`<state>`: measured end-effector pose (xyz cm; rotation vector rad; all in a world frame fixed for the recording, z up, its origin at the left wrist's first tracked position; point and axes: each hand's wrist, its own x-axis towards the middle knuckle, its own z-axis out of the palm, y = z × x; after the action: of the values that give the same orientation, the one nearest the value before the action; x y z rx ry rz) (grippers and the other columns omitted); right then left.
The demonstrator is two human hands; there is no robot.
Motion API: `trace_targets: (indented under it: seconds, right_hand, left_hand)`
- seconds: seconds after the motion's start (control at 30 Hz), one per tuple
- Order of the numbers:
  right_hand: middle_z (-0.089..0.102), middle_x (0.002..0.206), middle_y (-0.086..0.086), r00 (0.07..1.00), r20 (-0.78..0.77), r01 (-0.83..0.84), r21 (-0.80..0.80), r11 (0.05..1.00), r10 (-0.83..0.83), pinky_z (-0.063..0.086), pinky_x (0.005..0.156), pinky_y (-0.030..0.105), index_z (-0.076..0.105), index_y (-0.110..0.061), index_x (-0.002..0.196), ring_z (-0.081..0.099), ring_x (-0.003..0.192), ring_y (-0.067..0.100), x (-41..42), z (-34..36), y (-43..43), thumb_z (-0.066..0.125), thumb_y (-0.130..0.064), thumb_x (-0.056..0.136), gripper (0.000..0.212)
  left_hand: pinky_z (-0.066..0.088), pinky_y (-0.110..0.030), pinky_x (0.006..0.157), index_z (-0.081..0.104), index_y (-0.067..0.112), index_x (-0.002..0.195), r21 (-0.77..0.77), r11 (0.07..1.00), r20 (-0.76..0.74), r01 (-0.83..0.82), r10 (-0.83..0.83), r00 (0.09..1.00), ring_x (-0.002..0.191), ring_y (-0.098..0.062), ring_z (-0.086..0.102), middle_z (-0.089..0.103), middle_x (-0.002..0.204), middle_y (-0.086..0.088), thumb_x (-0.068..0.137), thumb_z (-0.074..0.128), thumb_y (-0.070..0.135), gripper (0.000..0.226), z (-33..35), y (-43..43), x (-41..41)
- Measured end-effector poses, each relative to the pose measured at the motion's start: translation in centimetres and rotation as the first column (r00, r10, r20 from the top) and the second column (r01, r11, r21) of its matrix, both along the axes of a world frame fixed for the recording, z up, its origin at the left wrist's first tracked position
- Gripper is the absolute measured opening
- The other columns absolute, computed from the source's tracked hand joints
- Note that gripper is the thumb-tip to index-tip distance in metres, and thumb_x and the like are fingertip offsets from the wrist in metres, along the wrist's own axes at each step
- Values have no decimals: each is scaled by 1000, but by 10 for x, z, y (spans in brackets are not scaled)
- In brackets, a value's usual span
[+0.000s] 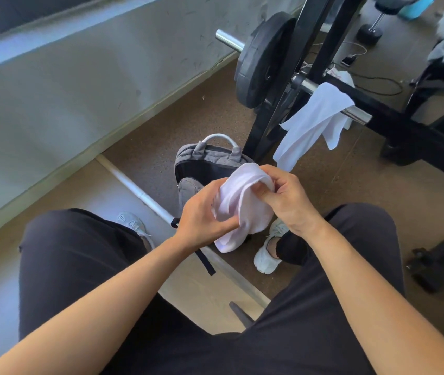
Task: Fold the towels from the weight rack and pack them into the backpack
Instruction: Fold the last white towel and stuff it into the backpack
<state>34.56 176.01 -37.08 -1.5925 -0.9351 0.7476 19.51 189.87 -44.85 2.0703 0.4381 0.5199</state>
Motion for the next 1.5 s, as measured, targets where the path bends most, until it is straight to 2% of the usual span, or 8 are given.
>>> trace_targets:
  seconds: [0.3,0.47,0.63,0.83,1.1,1.2,1.37,1.5]
  right_hand:
    - [71,91,-10,999,37,2,31,1000,-3,49,76,21,70,-14,107,62,86,5,9,14,4,64,-22,92,18]
    - [71,95,1,994,76,79,15,997,-80,48,79,24,71,-10,108,61,88,6,24,11,0,66,-14,95,15]
    - [70,93,4,984,132,126,-25,992,-122,48,77,22,71,-12,107,60,86,6,30,1,-6,66,-19,96,14]
    - [69,99,5,956,197,245,-134,960,-217,51,81,24,70,-25,108,63,91,12,46,-12,-26,61,-28,100,13]
    - [65,109,8,875,405,411,-336,847,-264,54,93,43,59,-11,115,62,104,22,67,-35,-23,49,-35,105,28]
    - [64,99,12,864,422,429,-336,838,-273,52,85,45,58,-7,106,62,95,25,73,-35,-26,50,-36,104,30]
    - [53,82,19,926,190,371,-276,887,-327,38,71,34,59,4,95,48,75,16,64,-27,-27,58,-27,102,32]
    - [63,96,16,895,-208,353,-211,911,-395,51,79,36,67,1,111,61,89,22,56,-11,-29,60,-23,101,27]
  left_hand:
    - [38,-34,59,47,33,86,-69,985,-370,-160,124,921,77,-24,54,55,78,10,82,52,1,33,-17,19,4]
    - [38,-28,57,56,27,87,-186,979,-501,-83,-22,865,72,-17,52,57,78,7,80,55,-3,31,-27,33,-3]
    - [35,-31,56,62,9,89,9,997,-625,73,-52,779,75,-30,55,62,77,-7,71,64,3,19,-41,37,-12]
    - [40,-20,59,70,25,101,38,999,-616,39,-7,788,79,-19,59,64,80,9,68,72,-3,44,-30,60,-21]
    - [58,-30,80,74,9,108,-540,839,-427,69,-344,836,85,-19,71,78,98,-16,74,63,-11,42,-8,78,-37]
    - [56,-25,68,69,4,102,-655,755,-313,-31,-233,921,73,-20,69,74,89,-16,70,53,-9,38,2,75,-38]
    - [34,-21,45,47,16,67,-575,769,-357,-281,73,931,53,-17,46,64,81,-20,68,30,-27,46,0,72,-31]
    - [31,-18,41,39,13,63,-631,699,-388,-336,91,917,53,-20,51,70,79,-20,61,18,-29,47,0,70,-28]
